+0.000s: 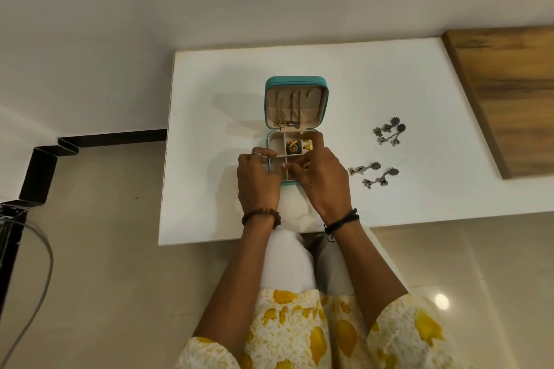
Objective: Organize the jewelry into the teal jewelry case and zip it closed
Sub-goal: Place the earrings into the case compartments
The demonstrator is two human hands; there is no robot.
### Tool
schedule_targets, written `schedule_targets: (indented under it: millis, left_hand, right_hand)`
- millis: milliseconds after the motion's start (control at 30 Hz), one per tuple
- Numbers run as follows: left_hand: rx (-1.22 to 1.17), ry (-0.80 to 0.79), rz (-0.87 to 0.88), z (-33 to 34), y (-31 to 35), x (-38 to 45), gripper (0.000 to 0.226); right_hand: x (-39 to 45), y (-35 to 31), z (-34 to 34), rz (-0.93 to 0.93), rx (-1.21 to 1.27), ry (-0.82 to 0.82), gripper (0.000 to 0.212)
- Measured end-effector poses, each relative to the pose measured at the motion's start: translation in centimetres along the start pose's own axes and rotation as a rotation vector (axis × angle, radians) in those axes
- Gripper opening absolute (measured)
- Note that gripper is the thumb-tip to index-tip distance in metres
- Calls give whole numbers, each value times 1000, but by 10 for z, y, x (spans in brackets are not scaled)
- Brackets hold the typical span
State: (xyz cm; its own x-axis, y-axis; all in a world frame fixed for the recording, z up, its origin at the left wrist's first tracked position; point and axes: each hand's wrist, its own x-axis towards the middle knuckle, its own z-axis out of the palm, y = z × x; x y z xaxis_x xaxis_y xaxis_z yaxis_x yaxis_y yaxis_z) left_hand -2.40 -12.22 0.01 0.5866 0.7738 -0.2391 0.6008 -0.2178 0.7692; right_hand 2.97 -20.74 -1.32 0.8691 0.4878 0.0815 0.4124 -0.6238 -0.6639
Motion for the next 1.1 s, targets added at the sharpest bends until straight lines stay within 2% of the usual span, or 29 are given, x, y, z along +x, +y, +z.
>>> schedule_targets:
  millis: [267,500,633,733,967,1100]
  left_hand:
    - [-357,12,-149,-4,-10,4,12]
    - [-390,17,-148,-7,-9,1,9]
    - [-267,77,-7,-12,-3,-5,7]
    - [-213,12,93,-9,13,-19,9]
    - [-220,-230,277,36,59,-51,9]
    - [-46,-278,396,65,70,-44,13]
  right_hand:
    - [-6,1,-10,7,67,38,42]
    - [-7,1,-15,88,165,27,43]
    - [-12,-4,-23,193,434,77,33]
    - [-14,-7,-39,257,579,130,24]
    - [-25,22,-84,310,560,239,19]
    - [-29,61,-102,394,415,320,14]
